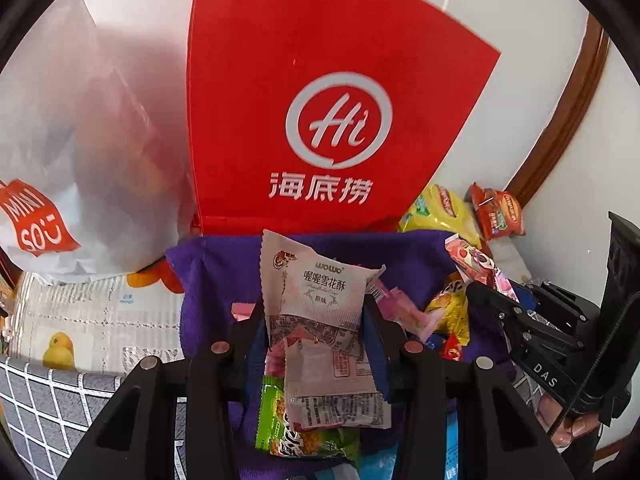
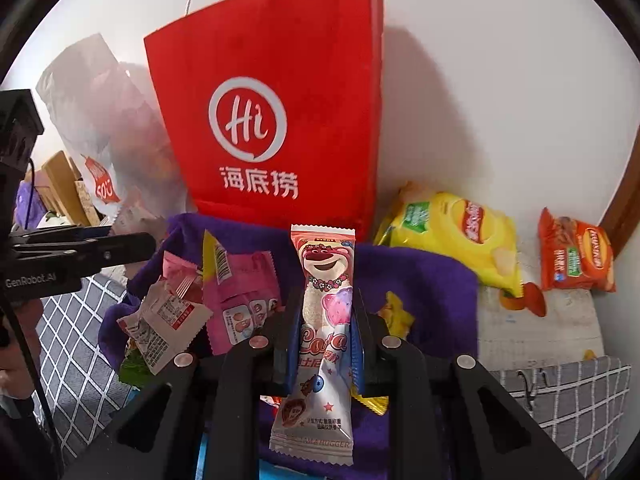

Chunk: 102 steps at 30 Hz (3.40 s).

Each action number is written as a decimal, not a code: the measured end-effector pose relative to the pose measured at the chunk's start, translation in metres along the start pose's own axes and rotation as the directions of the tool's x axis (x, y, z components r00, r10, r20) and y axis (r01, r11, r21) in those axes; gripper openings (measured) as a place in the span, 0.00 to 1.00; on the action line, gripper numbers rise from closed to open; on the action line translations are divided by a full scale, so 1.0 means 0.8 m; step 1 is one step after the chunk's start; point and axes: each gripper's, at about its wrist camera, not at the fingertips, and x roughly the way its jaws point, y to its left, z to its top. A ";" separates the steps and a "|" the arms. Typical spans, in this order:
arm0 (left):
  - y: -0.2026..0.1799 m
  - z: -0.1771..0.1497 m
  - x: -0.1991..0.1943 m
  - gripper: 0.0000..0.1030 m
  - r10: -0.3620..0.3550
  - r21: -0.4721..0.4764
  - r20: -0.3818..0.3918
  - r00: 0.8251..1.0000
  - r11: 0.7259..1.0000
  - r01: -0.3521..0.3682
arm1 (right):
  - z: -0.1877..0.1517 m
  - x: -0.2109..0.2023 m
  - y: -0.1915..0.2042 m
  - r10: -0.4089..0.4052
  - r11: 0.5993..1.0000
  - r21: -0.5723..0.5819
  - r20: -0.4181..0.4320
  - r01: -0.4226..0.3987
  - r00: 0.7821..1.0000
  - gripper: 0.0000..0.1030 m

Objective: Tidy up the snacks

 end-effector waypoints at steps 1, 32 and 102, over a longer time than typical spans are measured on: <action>0.000 -0.001 0.005 0.40 0.000 -0.002 -0.009 1.000 1.000 0.000 | -0.002 0.003 0.001 0.005 1.000 -0.001 -0.004 -0.005 1.000 0.20; -0.012 -0.018 0.047 0.46 -0.068 0.005 -0.135 0.988 0.998 0.070 | -0.019 0.033 0.006 -0.010 1.000 -0.023 -0.110 0.007 0.994 0.27; -0.161 -0.284 -0.350 0.99 0.100 0.088 0.245 0.964 0.988 -0.124 | -0.248 -0.431 0.091 -0.240 0.951 0.232 0.137 0.204 0.961 1.00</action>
